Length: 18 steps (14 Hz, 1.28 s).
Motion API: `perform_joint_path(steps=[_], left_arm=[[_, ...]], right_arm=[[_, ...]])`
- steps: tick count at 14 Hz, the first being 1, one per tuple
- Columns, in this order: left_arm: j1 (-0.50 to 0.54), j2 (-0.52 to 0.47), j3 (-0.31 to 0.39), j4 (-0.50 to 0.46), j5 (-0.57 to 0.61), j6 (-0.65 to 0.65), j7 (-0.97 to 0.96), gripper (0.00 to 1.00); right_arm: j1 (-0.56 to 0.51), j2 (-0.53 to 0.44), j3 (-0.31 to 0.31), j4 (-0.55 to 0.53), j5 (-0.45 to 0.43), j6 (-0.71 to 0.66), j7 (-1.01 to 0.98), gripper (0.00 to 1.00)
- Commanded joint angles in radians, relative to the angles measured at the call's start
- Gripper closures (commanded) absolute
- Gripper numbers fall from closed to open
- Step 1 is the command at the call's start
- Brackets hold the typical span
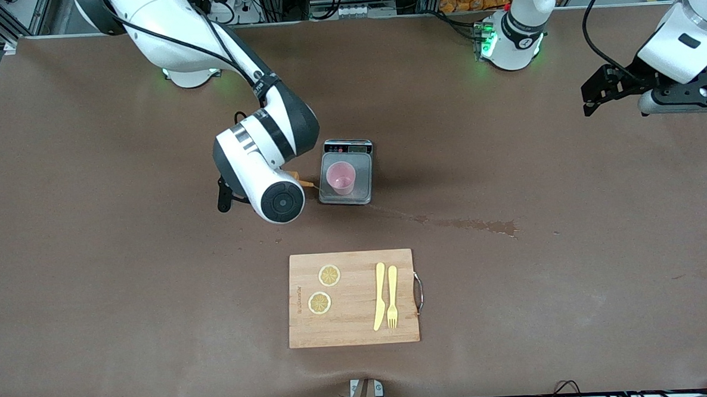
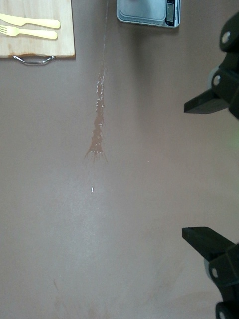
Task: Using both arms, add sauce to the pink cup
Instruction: 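Tilt the bottle with the right gripper to squeeze sauce into the cup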
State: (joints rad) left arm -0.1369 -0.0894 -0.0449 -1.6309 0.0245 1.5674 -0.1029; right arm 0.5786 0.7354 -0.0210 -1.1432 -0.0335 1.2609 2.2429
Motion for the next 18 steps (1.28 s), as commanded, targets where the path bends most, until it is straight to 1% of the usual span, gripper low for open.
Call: perform_joint_path(steps=[1, 2, 4, 6, 8, 11, 12, 17, 18], left_arm=[[-0.003, 0.004, 0.005, 0.025, 0.021, 0.002, 0.003, 0.0], [-0.004, 0.011, 0.003, 0.025, 0.02, 0.002, 0.002, 0.0], [-0.009, 0.031, 0.002, 0.031, 0.02, 0.006, 0.0, 0.0], [-0.013, 0.048, 0.002, 0.068, 0.025, 0.006, 0.0, 0.0], [-0.007, 0.05, 0.0, 0.069, 0.02, 0.006, 0.0, 0.0], [-0.006, 0.05, 0.0, 0.071, 0.015, 0.006, 0.002, 0.0], [-0.006, 0.05, 0.0, 0.069, 0.015, 0.006, 0.002, 0.0], [-0.006, 0.05, 0.0, 0.069, 0.012, 0.006, 0.0, 0.0], [-0.007, 0.05, 0.0, 0.069, 0.012, 0.006, 0.0, 0.0]], right_arm=[[0.053, -0.001, -0.004, 0.014, -0.075, -0.026, 0.026, 0.64], [0.059, 0.007, -0.004, 0.014, -0.077, -0.028, 0.03, 0.65], [0.075, 0.015, -0.004, 0.007, -0.08, -0.028, 0.061, 0.69], [0.104, 0.021, -0.004, -0.024, -0.12, -0.023, 0.064, 0.69], [0.122, 0.021, -0.004, -0.044, -0.146, -0.021, 0.063, 0.69], [0.132, 0.03, -0.004, -0.044, -0.164, -0.029, 0.063, 0.7], [0.136, 0.032, -0.004, -0.044, -0.164, -0.029, 0.063, 0.76], [0.144, 0.038, -0.004, -0.044, -0.172, -0.028, 0.058, 0.78], [0.132, 0.03, -0.002, -0.041, -0.161, -0.028, 0.043, 0.78]])
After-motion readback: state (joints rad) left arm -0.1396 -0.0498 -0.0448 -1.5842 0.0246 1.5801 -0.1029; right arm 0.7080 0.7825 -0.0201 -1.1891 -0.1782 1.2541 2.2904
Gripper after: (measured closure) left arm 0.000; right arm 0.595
